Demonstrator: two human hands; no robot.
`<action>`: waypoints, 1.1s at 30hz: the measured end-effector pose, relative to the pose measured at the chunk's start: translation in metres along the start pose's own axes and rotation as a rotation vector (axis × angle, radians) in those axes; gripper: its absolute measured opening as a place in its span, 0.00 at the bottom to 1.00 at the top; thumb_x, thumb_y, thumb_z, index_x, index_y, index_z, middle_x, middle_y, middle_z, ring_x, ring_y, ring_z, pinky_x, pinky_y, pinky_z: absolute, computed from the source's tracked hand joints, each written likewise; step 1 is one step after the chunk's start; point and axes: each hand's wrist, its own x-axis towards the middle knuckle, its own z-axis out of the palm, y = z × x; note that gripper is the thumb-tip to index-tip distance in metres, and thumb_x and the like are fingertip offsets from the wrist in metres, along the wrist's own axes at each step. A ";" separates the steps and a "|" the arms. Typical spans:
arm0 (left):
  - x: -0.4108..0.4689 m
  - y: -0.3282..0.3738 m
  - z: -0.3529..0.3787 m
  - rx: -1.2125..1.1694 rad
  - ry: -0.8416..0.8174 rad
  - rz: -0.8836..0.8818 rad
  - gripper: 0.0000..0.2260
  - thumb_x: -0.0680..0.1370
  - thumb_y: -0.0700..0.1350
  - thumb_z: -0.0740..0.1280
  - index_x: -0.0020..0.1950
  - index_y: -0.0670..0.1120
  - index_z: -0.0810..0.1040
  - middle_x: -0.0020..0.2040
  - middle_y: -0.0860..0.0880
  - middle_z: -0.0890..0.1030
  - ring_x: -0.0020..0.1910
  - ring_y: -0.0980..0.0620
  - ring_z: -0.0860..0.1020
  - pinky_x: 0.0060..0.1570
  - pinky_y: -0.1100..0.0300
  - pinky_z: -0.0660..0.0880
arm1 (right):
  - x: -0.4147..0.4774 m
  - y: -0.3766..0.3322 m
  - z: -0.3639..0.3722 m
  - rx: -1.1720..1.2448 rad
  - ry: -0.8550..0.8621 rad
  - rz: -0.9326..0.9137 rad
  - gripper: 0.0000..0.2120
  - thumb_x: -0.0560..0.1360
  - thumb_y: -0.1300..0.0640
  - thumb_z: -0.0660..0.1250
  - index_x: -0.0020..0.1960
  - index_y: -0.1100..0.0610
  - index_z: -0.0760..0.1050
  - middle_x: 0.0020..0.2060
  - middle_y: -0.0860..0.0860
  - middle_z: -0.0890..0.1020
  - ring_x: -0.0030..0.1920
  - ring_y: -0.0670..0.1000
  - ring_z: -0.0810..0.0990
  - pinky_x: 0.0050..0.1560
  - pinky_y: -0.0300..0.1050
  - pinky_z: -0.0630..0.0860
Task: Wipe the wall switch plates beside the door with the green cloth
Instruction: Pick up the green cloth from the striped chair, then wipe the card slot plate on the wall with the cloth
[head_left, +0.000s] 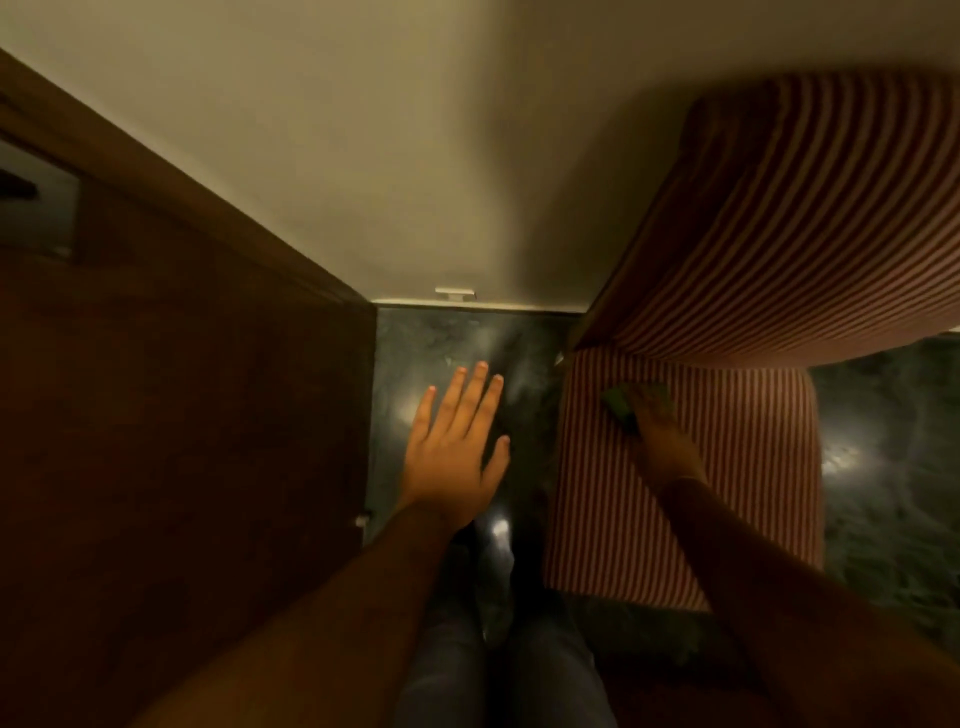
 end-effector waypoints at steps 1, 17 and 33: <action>0.005 -0.001 -0.008 0.008 0.018 0.002 0.34 0.87 0.58 0.57 0.92 0.47 0.63 0.92 0.47 0.58 0.91 0.46 0.58 0.88 0.39 0.58 | -0.001 -0.006 -0.006 0.012 0.000 -0.008 0.33 0.83 0.66 0.62 0.85 0.55 0.57 0.85 0.57 0.58 0.84 0.63 0.60 0.78 0.64 0.69; 0.059 -0.030 -0.257 0.040 0.456 -0.092 0.35 0.85 0.58 0.62 0.91 0.49 0.63 0.93 0.50 0.52 0.90 0.46 0.57 0.87 0.46 0.47 | -0.119 -0.230 -0.230 0.302 0.667 -0.572 0.44 0.72 0.77 0.73 0.82 0.53 0.64 0.83 0.39 0.61 0.82 0.39 0.59 0.79 0.33 0.59; 0.183 -0.059 -0.554 0.080 1.145 0.112 0.35 0.88 0.55 0.60 0.92 0.48 0.51 0.93 0.50 0.43 0.92 0.49 0.44 0.89 0.45 0.39 | -0.169 -0.400 -0.354 0.207 1.224 -1.041 0.24 0.78 0.64 0.64 0.74 0.67 0.71 0.74 0.59 0.76 0.74 0.58 0.79 0.75 0.46 0.75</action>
